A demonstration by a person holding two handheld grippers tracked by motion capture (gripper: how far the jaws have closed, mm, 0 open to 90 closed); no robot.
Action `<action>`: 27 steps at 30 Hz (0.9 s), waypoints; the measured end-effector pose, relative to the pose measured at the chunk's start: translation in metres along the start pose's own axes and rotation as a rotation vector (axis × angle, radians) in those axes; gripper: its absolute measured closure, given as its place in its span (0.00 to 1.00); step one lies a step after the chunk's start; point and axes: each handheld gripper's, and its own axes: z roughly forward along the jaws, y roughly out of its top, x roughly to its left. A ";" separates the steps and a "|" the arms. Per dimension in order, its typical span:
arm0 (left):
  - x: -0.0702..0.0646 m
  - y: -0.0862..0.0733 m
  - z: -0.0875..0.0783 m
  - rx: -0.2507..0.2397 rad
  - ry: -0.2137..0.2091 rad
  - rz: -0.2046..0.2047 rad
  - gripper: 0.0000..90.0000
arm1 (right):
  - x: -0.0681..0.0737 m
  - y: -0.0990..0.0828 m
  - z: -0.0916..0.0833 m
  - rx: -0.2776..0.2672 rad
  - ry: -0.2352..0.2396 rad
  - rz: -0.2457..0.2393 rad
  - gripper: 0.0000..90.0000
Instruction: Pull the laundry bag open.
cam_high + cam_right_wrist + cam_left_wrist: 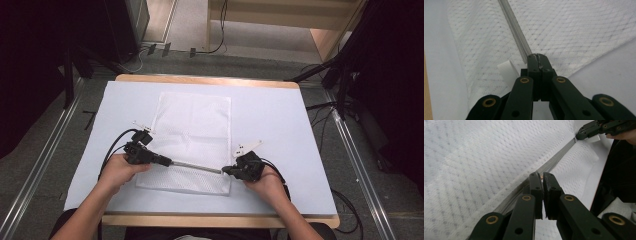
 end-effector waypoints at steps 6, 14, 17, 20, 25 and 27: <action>0.004 -0.004 -0.006 -0.006 0.011 -0.028 0.98 | -0.001 0.000 0.000 0.004 0.007 0.003 1.00; 0.013 -0.012 -0.017 -0.016 0.026 -0.062 0.98 | -0.002 0.001 0.000 0.006 0.018 0.003 1.00; 0.015 -0.015 -0.021 -0.018 0.039 -0.070 0.98 | -0.003 0.001 0.000 0.010 0.020 0.004 1.00; 0.018 -0.019 -0.026 -0.012 0.061 -0.078 0.98 | -0.003 0.001 0.000 0.008 0.023 0.005 1.00; 0.026 -0.025 -0.034 -0.018 0.075 -0.097 0.98 | -0.004 0.001 0.000 0.009 0.034 0.005 1.00; 0.028 -0.027 -0.036 -0.023 0.076 -0.105 0.98 | -0.005 0.001 0.000 0.009 0.035 0.006 1.00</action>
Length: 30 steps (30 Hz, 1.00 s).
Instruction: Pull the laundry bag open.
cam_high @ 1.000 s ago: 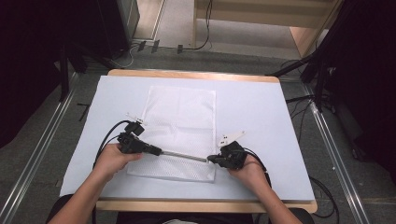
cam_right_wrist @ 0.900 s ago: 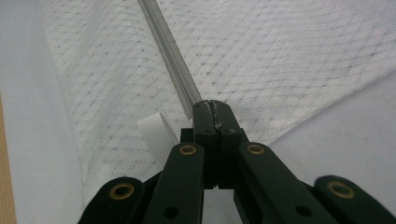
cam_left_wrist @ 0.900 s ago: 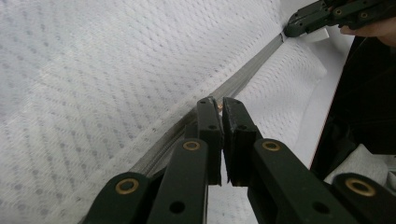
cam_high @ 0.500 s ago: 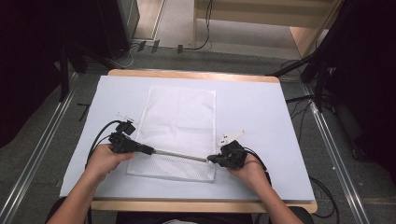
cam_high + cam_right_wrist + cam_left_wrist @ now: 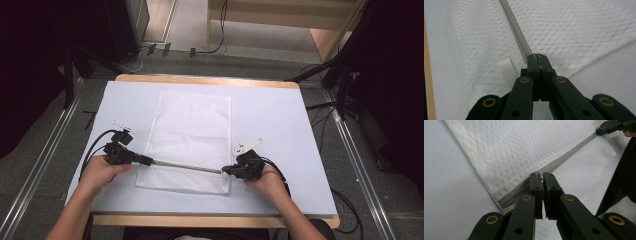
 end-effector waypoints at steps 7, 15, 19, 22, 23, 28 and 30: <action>0.009 -0.008 -0.010 -0.011 0.022 -0.019 0.98 | -0.001 0.001 0.000 0.004 0.008 -0.004 1.00; 0.021 -0.021 -0.022 -0.027 0.045 -0.055 0.98 | -0.002 0.001 0.000 0.007 0.010 -0.005 1.00; 0.019 -0.023 -0.024 -0.037 0.048 -0.049 0.98 | -0.002 0.002 0.000 0.013 0.010 -0.005 1.00; 0.017 -0.024 -0.023 -0.026 0.053 -0.042 0.98 | -0.002 0.003 0.000 0.018 0.013 0.001 1.00; 0.016 -0.025 -0.023 -0.025 0.056 -0.044 0.98 | -0.002 0.003 0.000 0.019 0.013 0.004 1.00; 0.015 -0.027 -0.023 -0.028 0.063 -0.038 0.98 | -0.003 0.003 0.001 0.017 0.019 -0.003 1.00; 0.015 -0.028 -0.023 -0.035 0.055 -0.044 0.98 | -0.004 0.003 0.000 0.020 0.022 -0.002 1.00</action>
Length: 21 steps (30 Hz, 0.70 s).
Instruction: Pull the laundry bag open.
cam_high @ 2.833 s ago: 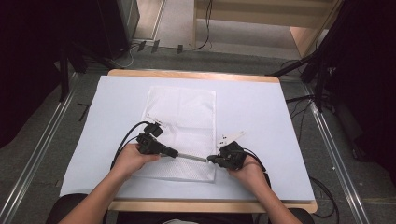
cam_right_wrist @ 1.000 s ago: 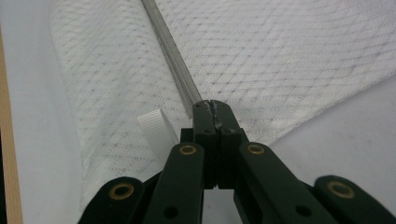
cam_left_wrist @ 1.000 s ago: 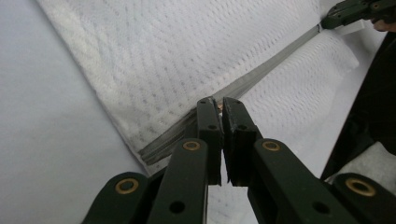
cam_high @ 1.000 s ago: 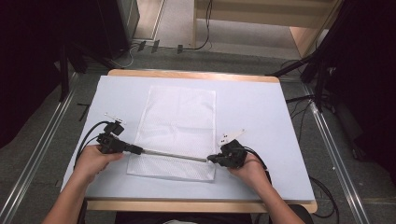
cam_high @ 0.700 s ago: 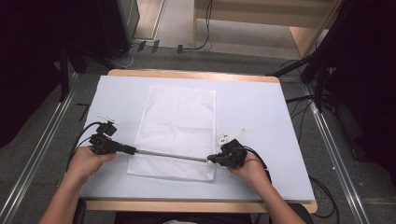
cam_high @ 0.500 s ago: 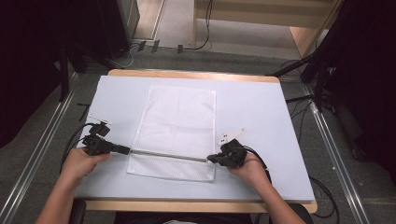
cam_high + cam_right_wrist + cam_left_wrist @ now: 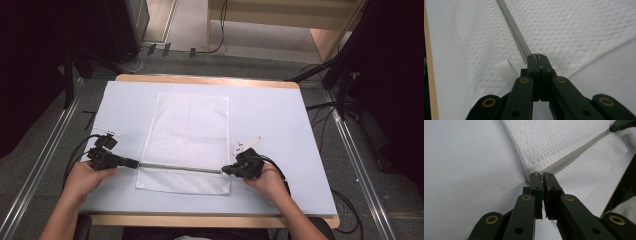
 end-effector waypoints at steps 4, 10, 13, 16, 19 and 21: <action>-0.001 -0.002 -0.001 -0.013 -0.005 0.002 0.97 | -0.001 0.001 0.000 0.004 0.005 0.002 1.00; -0.002 -0.003 -0.001 -0.021 -0.019 -0.002 0.97 | -0.002 0.002 0.000 0.011 0.012 0.007 1.00; -0.003 -0.003 -0.003 -0.049 -0.021 0.020 0.94 | -0.002 0.004 0.000 0.020 0.032 0.019 0.98; -0.005 -0.003 -0.008 -0.076 -0.018 0.081 0.84 | -0.004 0.005 -0.003 0.028 0.047 0.014 0.98; -0.008 -0.002 -0.008 -0.096 -0.012 0.100 0.78 | -0.005 0.006 -0.006 0.006 0.045 0.027 0.93; -0.008 -0.002 -0.009 -0.106 -0.004 0.125 0.75 | -0.006 0.007 -0.007 -0.011 0.040 0.037 0.90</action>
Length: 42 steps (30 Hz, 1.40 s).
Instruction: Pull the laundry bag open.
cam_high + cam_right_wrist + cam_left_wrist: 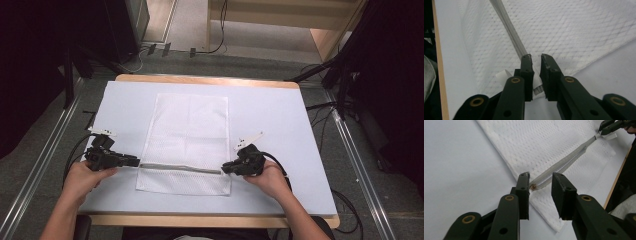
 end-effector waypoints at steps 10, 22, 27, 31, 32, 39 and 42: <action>0.004 0.002 -0.005 -0.120 0.086 0.062 0.59 | -0.007 0.001 -0.007 -0.078 -0.053 0.009 0.67; 0.017 0.006 -0.002 -0.124 0.163 0.037 0.46 | -0.025 -0.005 -0.018 -0.151 -0.148 0.063 0.49; 0.023 0.008 -0.001 -0.131 0.182 0.021 0.43 | -0.036 -0.011 -0.025 -0.181 -0.199 0.118 0.44; 0.026 0.012 0.002 -0.125 0.188 0.017 0.42 | -0.043 -0.015 -0.030 -0.196 -0.230 0.168 0.43; 0.027 0.013 0.003 -0.123 0.185 0.014 0.42 | -0.044 -0.016 -0.030 -0.200 -0.234 0.174 0.43; 0.028 0.019 0.009 -0.111 0.190 0.025 0.41 | -0.047 -0.019 -0.032 -0.202 -0.248 0.187 0.42; 0.028 0.020 0.009 -0.111 0.187 0.024 0.41 | -0.048 -0.020 -0.033 -0.200 -0.255 0.190 0.42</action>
